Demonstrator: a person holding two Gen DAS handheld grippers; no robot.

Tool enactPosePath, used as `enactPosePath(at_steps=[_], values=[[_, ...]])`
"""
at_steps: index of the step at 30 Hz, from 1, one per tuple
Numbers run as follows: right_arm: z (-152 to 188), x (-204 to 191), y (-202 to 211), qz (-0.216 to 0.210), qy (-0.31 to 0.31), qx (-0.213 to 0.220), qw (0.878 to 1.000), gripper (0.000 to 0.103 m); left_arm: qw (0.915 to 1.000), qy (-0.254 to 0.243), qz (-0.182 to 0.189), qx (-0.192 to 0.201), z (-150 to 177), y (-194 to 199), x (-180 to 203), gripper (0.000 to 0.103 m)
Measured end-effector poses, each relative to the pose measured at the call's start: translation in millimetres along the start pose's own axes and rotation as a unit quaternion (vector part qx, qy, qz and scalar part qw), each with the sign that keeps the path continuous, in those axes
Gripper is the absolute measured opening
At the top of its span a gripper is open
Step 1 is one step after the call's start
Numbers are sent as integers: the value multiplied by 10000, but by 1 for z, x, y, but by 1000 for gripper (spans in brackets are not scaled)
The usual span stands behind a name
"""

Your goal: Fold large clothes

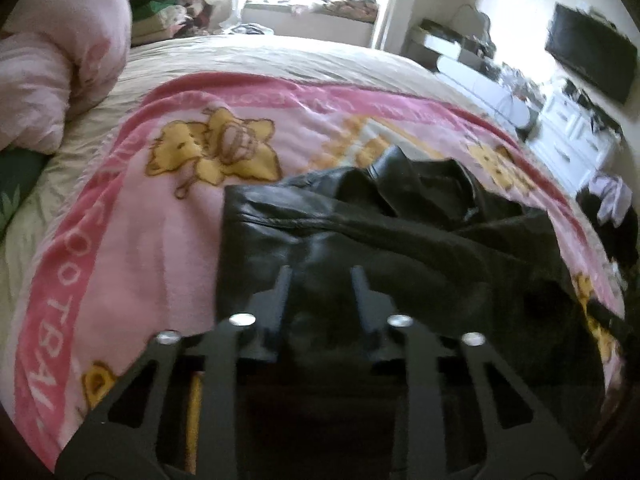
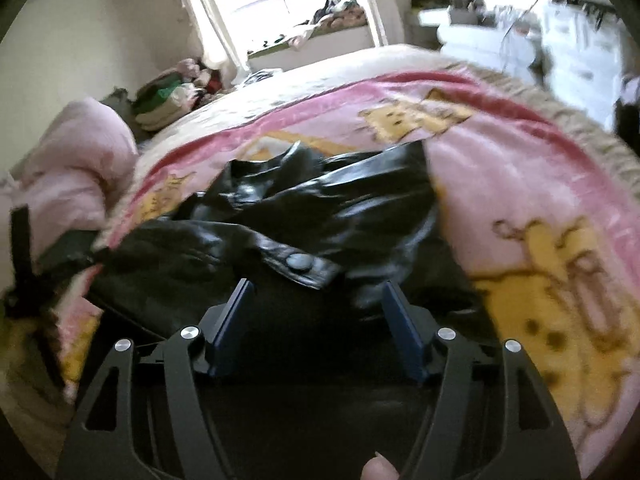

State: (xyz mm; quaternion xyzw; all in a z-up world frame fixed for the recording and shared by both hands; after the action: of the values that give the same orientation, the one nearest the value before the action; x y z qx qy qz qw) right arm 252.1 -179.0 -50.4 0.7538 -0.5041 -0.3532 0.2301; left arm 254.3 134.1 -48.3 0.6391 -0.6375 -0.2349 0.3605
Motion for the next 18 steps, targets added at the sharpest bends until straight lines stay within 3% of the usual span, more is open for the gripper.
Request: enactPosePath(at_steps=[3, 6, 7, 9, 15, 17, 18], values=[[-4, -13, -14, -444, -183, -314, 9984, 65, 9998, -103, -56, -131, 5, -6, 4, 12], [-5, -11, -30, -572, -629, -645, 9943, 66, 9990, 192, 221, -329, 10, -14, 0, 12], [-5, -9, -33, -597, -724, -709, 9931, 62, 9988, 249, 250, -335, 10, -15, -2, 11], [-7, -5, -40, -620, -905, -801, 9907, 54, 9990, 301, 254, -206, 6, -9, -6, 11], [-1, 5, -47, -702, -1284, -1018, 9840, 54, 9982, 336, 312, 379, -11, 19, -11, 11], [0, 0, -45, -782, -1141, -943, 9859, 37, 9985, 318, 337, 295, -10, 14, -8, 11], [0, -3, -45, -877, -1104, -931, 9856, 21, 9988, 295, 327, 223, -8, 9, -6, 11]])
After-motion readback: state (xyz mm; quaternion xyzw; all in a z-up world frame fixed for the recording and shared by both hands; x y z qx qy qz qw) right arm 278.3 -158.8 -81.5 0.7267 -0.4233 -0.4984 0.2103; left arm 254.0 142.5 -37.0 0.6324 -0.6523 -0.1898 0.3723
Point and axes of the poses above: each gripper's, at about its wrist camera, not at the fingertips, and y roughly against the way its jaws point, x to its right, z to its underside, the point moved 8 cm from there along -y, roughly the way its jaws point, and after that the axes turned 3 degrees about -x, right-handed, at the moved point
